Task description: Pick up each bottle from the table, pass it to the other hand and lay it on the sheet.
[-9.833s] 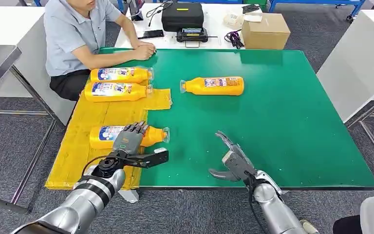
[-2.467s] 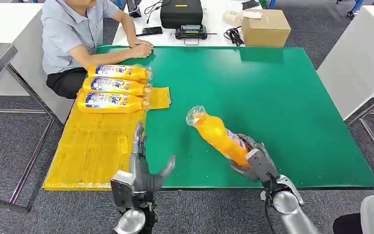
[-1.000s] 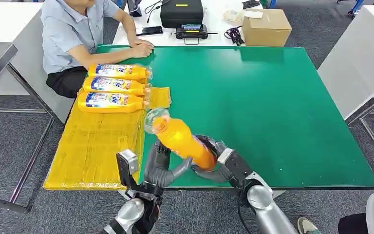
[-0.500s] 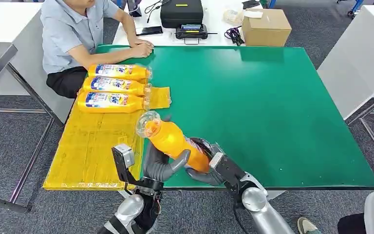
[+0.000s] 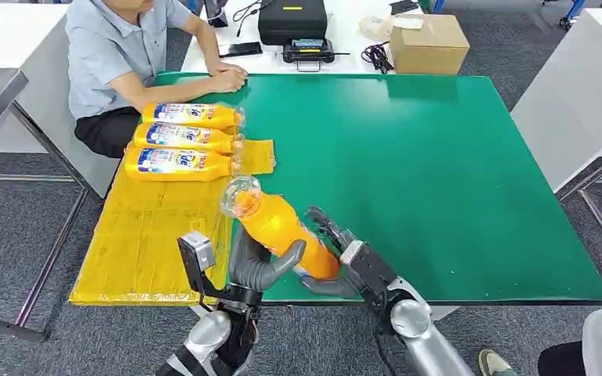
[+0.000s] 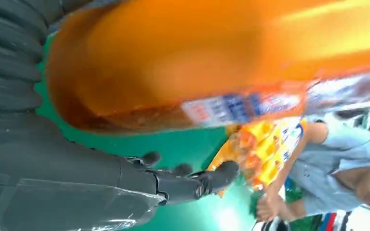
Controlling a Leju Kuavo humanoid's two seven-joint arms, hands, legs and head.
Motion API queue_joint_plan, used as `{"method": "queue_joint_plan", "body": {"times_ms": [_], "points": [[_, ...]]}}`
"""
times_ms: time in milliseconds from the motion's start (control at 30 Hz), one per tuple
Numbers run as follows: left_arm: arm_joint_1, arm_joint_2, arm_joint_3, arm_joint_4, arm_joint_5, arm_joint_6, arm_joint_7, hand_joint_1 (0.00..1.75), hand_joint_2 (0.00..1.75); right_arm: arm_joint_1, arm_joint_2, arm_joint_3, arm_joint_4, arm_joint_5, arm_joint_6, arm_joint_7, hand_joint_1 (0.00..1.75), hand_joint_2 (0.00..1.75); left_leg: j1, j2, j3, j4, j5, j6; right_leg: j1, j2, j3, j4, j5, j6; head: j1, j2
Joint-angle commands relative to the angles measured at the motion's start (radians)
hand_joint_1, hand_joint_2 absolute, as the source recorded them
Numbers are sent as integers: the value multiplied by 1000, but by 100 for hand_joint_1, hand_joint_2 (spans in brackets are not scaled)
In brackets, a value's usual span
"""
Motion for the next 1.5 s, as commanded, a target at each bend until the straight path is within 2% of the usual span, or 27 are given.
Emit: {"method": "queue_joint_plan", "body": {"times_ms": [33, 233, 300, 367, 433, 500, 533, 600, 633, 700, 733, 867, 1033, 1133, 1200, 1433, 1500], "points": [[-27, 42, 9, 21, -135, 120, -32, 175, 175, 24, -25, -82, 74, 12, -35, -6, 0, 175, 1, 0, 4, -1, -1, -2, 1, -1, 4, -1, -1, -2, 0, 0], [-27, 42, 9, 21, -135, 120, -32, 175, 175, 24, -25, -82, 74, 12, -35, -6, 0, 175, 1, 3, 4, 0, -2, -2, 2, 2, 4, -1, -1, -3, 0, 0], [-50, 61, -42, 88, -491, 352, -29, 175, 175, 69, -36, -130, 72, 12, -32, -19, 0, 175, 2, 2, 5, 0, -2, -3, 2, 1, 5, -1, -2, -4, 0, 0], [-13, 57, 38, 108, -660, 348, 15, 175, 175, 134, -34, -219, 77, 9, -40, -34, 0, 175, 2, -2, 6, -2, -1, -3, 2, -3, 8, -3, -2, -3, 0, 0], [38, 18, 240, 117, -1123, 353, 50, 175, 175, 182, -56, -272, 71, 26, -36, -50, 0, 175, 2, -2, 9, -3, -2, -3, 2, -3, 9, -4, -2, -4, 0, 0], [60, -6, 391, 102, -1487, 353, 130, 175, 175, 197, -66, -316, 76, 33, -21, -66, 0, 175, 1, -1, 6, -2, -2, -2, 2, -2, 7, -3, -2, -3, 0, 0], [44, 20, 413, 135, -1690, 353, 245, 175, 175, 202, -69, -339, 78, 37, -11, -69, 0, 175, 1, 0, 3, -1, -1, -1, 1, 0, 3, -2, -1, -2, 0, 0], [25, 54, 444, 174, -1812, 353, 341, 175, 175, 214, -60, -394, 79, 38, 12, -71, 0, 175, 1, 3, 6, -1, -3, -2, 1, 3, 5, -2, -2, -3, 0, 0], [25, 54, 444, 174, -1812, 353, 341, 175, 175, 214, -60, -394, 79, 38, 12, -71, 0, 175, 0, 2, 3, -2, -1, -1, 0, 1, 2, -2, 0, -2, 0, 0], [7, 73, 443, 235, -1905, 353, 421, 175, 175, 217, -49, -408, 82, 40, 18, -69, 0, 175, 2, 4, 7, -1, -3, -4, 2, 3, 7, -2, -2, -5, 0, 0], [-2, 83, 430, 249, -1919, 353, 452, 175, 175, 216, -44, -409, 87, 46, 28, -66, 0, 175, 1, 2, 2, -1, -1, -2, 1, 1, 2, -1, 0, -2, 0, 0], [-31, 106, 407, 296, -1944, 353, 516, 175, 175, 209, -33, -411, 104, 62, 37, -69, 0, 175, 3, 2, 7, -1, -3, -4, 3, 1, 6, -2, -2, -5, 0, 0], [-163, 120, 366, 511, -1964, 284, 613, 175, 175, 181, -15, -413, 107, 73, 45, -68, 0, 175, 3, 2, 5, -1, -2, -4, 3, 1, 5, -1, -1, -4, 0, 0], [-202, 123, 355, 573, -1932, 260, 613, 175, 175, 171, -9, -408, 118, 81, 51, -64, 0, 175, 2, 1, 2, 0, 0, -2, 2, 1, 1, 0, 0, -2, 0, 0], [-226, 123, 353, 614, -1915, 231, 611, 175, 175, 163, -7, -405, 128, 84, 53, -64, 0, 175, 3, 3, 5, 0, -2, -3, 3, 2, 5, -1, -1, -4, 0, 0], [-243, 120, 355, 647, -1896, 202, 612, 175, 175, 154, -4, -407, 137, 85, 52, -64, 0, 175, 2, 3, 3, -1, -1, -2, 2, 2, 3, -1, 0, -3, 0, 0], [-246, 119, 356, 653, -1887, 198, 603, 169, 175, 153, -3, -408, 139, 86, 52, -63, 0, 175, 2, 3, 3, -1, -1, -2, 2, 3, 3, -1, 0, -3, 0, 0]]}}
